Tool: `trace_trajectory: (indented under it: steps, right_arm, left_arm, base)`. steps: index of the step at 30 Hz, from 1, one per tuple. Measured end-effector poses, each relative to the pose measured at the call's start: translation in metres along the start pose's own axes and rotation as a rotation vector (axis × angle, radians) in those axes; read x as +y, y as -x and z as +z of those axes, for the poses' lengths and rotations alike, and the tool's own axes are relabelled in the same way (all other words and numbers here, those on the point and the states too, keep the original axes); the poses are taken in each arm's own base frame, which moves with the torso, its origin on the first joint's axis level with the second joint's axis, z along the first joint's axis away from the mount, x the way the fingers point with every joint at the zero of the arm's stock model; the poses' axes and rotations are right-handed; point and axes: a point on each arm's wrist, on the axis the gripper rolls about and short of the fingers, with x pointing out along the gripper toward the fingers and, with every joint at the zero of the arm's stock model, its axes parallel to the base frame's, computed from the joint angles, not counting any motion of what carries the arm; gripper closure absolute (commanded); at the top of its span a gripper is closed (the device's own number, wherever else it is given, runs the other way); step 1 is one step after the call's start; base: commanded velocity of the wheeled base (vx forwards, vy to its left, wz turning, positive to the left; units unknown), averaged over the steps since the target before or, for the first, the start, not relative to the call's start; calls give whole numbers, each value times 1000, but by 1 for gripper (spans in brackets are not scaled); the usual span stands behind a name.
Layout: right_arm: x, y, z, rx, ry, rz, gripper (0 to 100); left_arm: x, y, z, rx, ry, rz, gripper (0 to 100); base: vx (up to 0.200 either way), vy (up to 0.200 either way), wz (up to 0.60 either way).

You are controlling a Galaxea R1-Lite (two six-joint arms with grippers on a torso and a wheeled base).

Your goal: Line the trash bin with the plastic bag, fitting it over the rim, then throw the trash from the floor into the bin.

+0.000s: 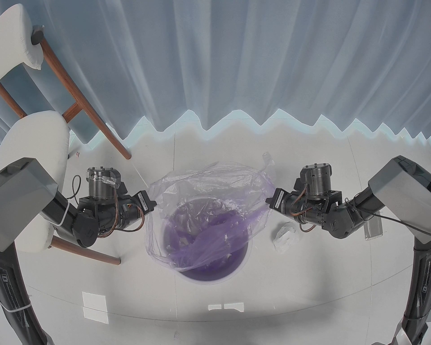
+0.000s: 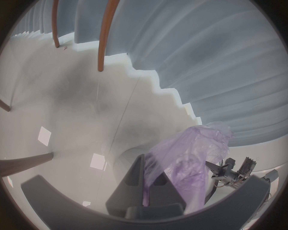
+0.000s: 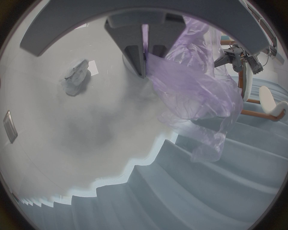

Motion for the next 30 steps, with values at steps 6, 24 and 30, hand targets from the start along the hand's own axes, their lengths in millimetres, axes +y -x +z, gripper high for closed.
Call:
trace_trajectory:
  steps: [6,24,30]
  right_arm:
    - [-10,-10,-6,52,59,-11,100]
    - [-27,-16,-24,140,57,-42,100]
    - [-24,-17,-18,135,57,-14,100]
  left_arm:
    - [15,-10,-5,17,19,42,100]
    - [39,-9,-38,131,58,127,100]
    - [41,-10,-37,134,62,125,100]
  base:
    - [0,0,0]
    - [0,0,0]
    - [0,0,0]
